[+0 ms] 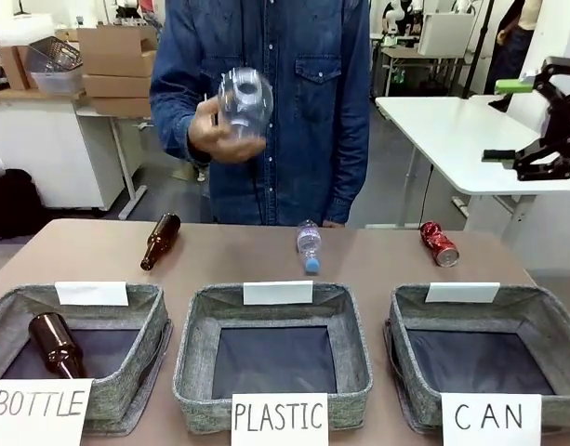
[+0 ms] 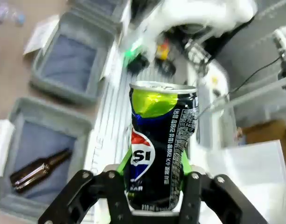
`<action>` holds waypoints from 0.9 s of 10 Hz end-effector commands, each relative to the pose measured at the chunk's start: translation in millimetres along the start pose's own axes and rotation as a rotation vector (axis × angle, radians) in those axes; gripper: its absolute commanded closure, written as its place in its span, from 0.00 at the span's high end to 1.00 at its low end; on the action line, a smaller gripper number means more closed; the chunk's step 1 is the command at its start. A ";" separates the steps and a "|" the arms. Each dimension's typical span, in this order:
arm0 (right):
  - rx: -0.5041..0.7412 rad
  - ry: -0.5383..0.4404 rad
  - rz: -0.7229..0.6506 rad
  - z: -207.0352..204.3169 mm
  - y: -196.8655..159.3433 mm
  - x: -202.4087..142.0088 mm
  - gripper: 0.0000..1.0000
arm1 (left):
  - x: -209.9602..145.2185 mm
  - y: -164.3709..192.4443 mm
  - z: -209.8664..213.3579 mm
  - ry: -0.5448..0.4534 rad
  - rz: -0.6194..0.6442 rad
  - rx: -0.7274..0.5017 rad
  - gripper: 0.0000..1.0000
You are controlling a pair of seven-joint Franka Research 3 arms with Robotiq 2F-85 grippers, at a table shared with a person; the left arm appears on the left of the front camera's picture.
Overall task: Sort the can waste into the basket.
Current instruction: Pick up the can waste from the table and place it in the right Fabric basket.
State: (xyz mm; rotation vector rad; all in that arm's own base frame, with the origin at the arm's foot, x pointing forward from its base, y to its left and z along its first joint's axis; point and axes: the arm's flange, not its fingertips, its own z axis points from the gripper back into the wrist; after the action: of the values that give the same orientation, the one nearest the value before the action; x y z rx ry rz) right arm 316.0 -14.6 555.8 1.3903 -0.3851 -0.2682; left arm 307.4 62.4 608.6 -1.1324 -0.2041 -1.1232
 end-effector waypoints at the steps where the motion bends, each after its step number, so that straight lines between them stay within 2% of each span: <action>1: 0.031 -0.004 0.025 -3.1 1.0 2.8 1.00 | -10.6 23.9 48.2 -0.427 -0.056 -0.242 0.00; 3: 0.031 -0.004 0.025 -3.1 1.0 2.8 1.00 | -43.5 48.9 66.8 -0.666 0.017 -0.343 0.00; 4: 0.031 -0.004 0.025 -3.1 1.0 2.8 1.00 | -26.4 36.0 43.4 -0.284 -0.012 -0.147 0.00; 9: 0.031 -0.004 0.025 -3.1 1.0 2.8 1.00 | -26.4 36.0 43.4 -0.284 -0.012 -0.147 0.00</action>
State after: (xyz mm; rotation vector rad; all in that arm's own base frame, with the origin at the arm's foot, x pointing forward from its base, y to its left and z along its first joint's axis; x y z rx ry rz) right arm 316.1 -14.4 556.1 1.3895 -0.3846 -0.2668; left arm 338.3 112.9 592.3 -1.4296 -0.3574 -1.0080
